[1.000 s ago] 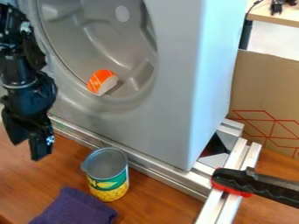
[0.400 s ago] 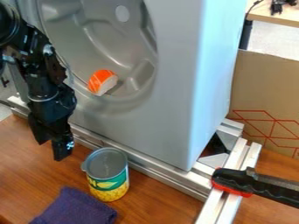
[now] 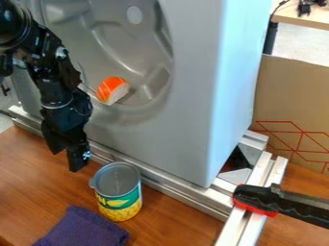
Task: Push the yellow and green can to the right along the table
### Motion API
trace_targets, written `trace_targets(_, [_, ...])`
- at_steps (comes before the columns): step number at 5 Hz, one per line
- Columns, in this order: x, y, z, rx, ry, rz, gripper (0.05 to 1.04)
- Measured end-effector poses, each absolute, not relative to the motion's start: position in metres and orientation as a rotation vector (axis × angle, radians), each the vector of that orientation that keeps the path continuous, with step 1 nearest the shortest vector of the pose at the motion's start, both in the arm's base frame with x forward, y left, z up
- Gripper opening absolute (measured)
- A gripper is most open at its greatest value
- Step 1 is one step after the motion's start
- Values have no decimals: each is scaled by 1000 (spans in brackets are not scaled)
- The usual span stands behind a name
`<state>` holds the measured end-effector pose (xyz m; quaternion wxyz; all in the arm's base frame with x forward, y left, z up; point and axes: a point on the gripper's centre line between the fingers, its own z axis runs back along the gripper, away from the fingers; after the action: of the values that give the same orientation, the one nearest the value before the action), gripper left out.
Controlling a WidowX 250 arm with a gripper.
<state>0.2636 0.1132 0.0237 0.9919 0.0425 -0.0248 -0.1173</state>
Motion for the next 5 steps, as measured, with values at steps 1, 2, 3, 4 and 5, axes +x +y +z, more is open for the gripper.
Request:
trace_targets(1, [264, 111, 15, 64, -47, -212, 1000])
trace_targets(2, [269, 100, 12, 61, -47, -217, 1000])
trace_targets(3, [271, 91, 12, 61, -38, -212, 1000])
trace_targets(4, [272, 51, 6, -82, -26, -269, 1000])
trace_targets(5, [266, 13, 7, -70, 25, -388, 1000])
